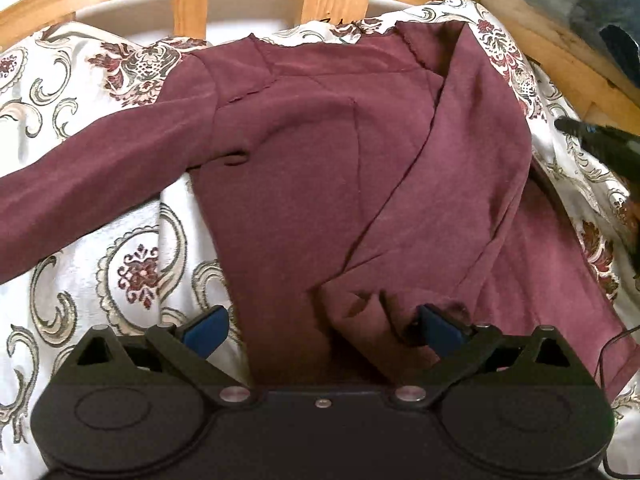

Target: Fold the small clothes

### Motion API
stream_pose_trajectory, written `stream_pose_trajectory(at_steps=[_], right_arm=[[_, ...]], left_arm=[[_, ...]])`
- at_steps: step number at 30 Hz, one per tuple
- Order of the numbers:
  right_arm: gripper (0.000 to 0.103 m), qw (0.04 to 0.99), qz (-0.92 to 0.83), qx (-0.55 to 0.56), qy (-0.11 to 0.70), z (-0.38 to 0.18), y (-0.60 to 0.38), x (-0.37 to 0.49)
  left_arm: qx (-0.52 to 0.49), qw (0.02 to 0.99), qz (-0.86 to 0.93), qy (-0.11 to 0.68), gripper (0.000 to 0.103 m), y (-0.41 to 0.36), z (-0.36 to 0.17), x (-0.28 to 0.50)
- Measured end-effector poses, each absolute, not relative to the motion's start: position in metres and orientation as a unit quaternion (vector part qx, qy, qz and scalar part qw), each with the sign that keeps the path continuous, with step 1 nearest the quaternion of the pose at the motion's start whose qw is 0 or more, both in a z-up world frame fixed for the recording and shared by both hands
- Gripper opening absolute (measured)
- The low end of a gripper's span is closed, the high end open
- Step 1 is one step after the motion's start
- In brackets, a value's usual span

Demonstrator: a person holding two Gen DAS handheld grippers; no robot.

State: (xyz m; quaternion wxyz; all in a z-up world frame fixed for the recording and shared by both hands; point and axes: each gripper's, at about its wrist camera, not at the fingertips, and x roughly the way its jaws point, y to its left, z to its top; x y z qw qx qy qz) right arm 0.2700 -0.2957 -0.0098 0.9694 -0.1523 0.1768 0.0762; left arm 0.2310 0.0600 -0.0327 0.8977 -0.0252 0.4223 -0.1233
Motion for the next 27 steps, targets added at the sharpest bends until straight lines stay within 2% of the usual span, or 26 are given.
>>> stream_pose_trajectory(at_steps=[1,3,10,17,21,23,24,25,27], right_arm=[[0.047,0.966,0.099,-0.162,0.178,-0.013,-0.290,0.263],[0.062,0.958,0.132,-0.185,0.176,-0.017,-0.278,0.254],[0.062,0.928,0.149,-0.285,0.188,-0.045,-0.229,0.257],[0.063,0.935,0.142,-0.279,0.166,-0.046,-0.218,0.285],[0.063,0.927,0.159,-0.316,0.127,-0.042,-0.206,0.293],[0.052,0.918,0.178,-0.337,0.115,-0.041,-0.201,0.294],[0.031,0.913,0.188,-0.341,0.117,-0.040,-0.202,0.296],[0.017,0.911,0.190,-0.345,0.123,-0.039,-0.201,0.298],[0.015,0.914,0.180,-0.340,0.132,-0.034,-0.206,0.302]], left_arm=[[-0.020,0.898,-0.121,0.423,0.101,0.061,-0.032,0.230],[0.002,0.898,-0.113,0.425,0.101,0.064,-0.032,0.227],[0.072,0.894,-0.072,0.437,0.099,0.092,-0.033,0.207],[-0.029,0.933,-0.102,0.343,0.102,0.104,0.007,0.209],[-0.057,0.927,-0.145,0.342,0.102,0.074,0.008,0.241],[-0.054,0.919,-0.164,0.355,0.102,0.057,-0.001,0.250],[-0.046,0.916,-0.170,0.359,0.102,0.050,-0.006,0.253],[-0.033,0.914,-0.175,0.364,0.102,0.043,-0.013,0.255],[-0.009,0.909,-0.182,0.375,0.101,0.031,-0.023,0.252]])
